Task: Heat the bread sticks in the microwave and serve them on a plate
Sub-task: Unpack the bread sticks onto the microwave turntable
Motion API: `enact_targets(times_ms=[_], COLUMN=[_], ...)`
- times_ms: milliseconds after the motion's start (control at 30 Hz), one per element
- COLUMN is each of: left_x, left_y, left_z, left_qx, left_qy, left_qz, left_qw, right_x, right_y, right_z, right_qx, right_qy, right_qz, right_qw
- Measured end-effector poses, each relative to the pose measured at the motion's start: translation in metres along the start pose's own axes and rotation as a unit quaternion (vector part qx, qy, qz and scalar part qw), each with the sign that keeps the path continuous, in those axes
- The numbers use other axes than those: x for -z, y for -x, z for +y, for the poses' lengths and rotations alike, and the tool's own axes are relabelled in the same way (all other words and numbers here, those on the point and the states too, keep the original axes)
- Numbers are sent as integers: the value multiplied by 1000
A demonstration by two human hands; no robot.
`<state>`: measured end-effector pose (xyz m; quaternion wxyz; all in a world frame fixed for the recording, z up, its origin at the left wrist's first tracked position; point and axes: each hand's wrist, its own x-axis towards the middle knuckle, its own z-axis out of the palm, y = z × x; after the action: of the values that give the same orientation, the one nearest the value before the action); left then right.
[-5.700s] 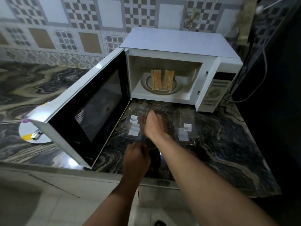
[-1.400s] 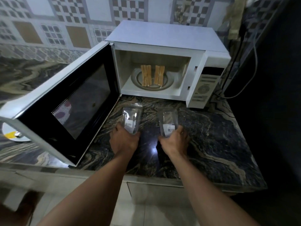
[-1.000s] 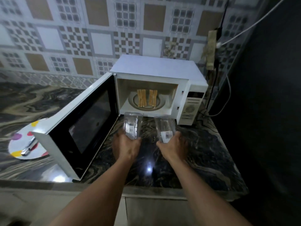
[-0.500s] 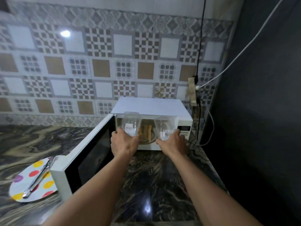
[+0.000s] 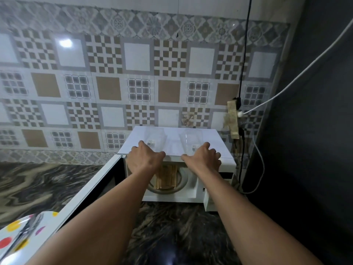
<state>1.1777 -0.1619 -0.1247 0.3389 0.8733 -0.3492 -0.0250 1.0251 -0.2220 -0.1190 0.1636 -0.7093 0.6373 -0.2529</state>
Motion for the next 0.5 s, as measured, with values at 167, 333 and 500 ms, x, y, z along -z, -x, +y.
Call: enact_targets(times_ms=[167, 333, 500], left_x=[-29, -48, -61], left_y=[-31, -52, -66], left_z=[9, 22, 30], left_qx=[17, 20, 27], left_qy=[-47, -82, -91], left_qz=[-6, 1, 11], left_qw=[999, 996, 995], right_x=[-19, -37, -47], right_y=[-40, -68, -82], right_z=[-6, -9, -15], right_qx=[-2, -2, 0], right_qy=[15, 19, 24], right_qz=[-9, 2, 0], right_qw=[1000, 1000, 1000])
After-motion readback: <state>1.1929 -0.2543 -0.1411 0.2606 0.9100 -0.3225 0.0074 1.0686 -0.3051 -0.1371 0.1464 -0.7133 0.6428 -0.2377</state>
